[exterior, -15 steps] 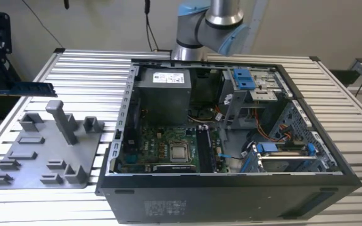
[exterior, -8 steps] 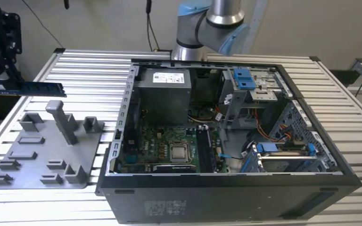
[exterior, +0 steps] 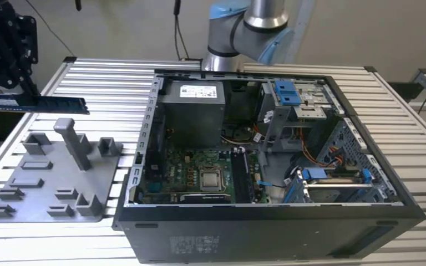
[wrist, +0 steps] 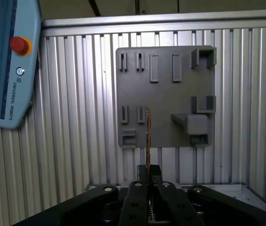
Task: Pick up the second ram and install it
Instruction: 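Pick up the second ram and move it above second insertion slot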
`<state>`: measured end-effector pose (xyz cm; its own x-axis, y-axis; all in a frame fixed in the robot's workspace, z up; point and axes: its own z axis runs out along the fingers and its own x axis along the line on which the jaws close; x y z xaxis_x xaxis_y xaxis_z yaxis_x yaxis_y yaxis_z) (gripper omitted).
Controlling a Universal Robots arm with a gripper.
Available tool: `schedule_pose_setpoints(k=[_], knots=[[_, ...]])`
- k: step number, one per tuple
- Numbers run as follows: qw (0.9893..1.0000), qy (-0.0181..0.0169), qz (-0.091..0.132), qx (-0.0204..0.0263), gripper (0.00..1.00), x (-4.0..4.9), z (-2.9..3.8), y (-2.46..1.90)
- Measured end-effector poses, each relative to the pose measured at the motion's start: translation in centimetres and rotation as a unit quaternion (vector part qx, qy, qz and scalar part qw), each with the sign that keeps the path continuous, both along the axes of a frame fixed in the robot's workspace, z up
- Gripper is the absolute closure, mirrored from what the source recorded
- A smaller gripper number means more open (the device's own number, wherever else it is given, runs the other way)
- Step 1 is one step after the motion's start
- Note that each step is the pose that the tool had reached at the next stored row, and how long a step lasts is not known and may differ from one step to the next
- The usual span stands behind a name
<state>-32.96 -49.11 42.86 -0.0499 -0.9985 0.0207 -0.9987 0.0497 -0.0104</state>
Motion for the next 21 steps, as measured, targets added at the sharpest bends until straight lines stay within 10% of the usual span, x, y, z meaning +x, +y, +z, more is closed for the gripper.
schedule_pose_setpoints(k=[21], knots=[[1.0, 0.0002, 0.0, 0.0, 0.86, 4.06, 0.0, 0.0]])
